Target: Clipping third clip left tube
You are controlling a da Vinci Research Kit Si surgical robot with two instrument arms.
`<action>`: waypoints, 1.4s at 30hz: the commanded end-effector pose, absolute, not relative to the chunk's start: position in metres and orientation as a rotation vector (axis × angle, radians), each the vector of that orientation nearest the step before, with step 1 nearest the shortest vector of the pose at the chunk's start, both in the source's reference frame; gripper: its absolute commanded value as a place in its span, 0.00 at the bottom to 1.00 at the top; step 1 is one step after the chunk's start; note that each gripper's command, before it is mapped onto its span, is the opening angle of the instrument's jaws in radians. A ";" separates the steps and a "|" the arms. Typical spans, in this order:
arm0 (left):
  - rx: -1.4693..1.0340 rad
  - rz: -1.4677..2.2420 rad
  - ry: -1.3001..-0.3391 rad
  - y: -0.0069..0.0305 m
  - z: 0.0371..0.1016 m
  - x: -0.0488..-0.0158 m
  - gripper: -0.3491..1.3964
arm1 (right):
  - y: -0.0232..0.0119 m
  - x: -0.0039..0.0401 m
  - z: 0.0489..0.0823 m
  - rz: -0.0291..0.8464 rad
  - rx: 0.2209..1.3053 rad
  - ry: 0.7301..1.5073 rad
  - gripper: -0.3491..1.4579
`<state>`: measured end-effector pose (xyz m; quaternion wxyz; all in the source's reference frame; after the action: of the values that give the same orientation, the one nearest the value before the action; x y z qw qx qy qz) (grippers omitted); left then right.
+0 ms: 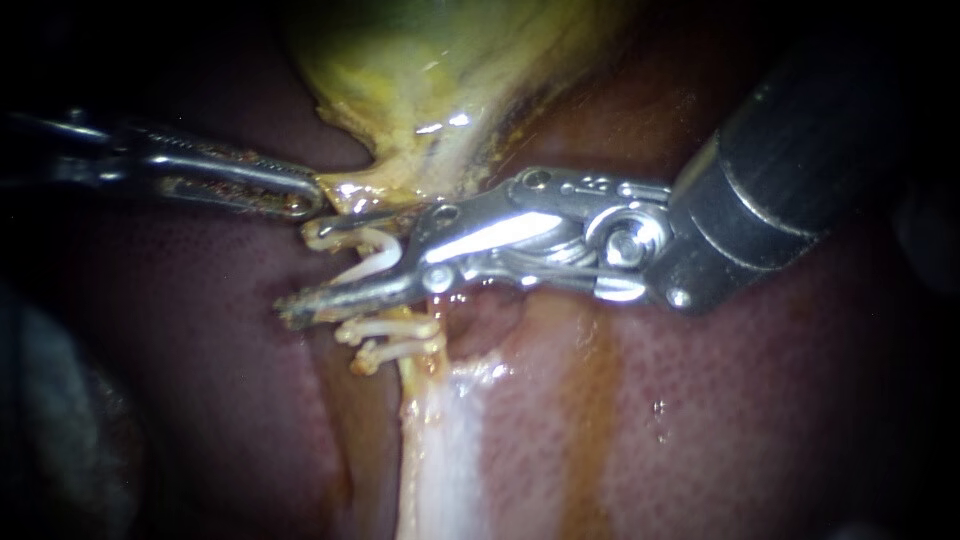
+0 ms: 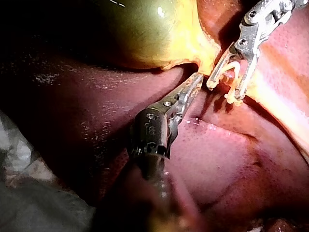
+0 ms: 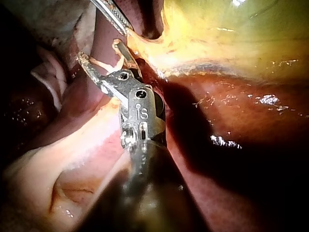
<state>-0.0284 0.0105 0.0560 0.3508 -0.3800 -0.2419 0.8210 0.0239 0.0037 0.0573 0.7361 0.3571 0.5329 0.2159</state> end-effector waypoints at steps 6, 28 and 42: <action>-0.984 2.126 -0.626 0.0105 0.0560 -0.0284 0.00 | 0.0034 0.0232 0.0566 0.467 0.793 1.171 0.43; -0.984 2.126 -0.627 0.0105 0.0559 -0.0282 0.00 | 0.0043 0.0174 0.0583 0.462 0.817 1.164 0.43; -0.984 2.126 -0.627 0.0105 0.0560 -0.0282 0.00 | 0.0044 0.0176 0.0637 0.510 0.838 1.154 0.44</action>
<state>-0.0282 0.0105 0.0559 0.3503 -0.3802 -0.2421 0.8211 0.0176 0.0045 0.0639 0.7258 0.3807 0.5240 0.2317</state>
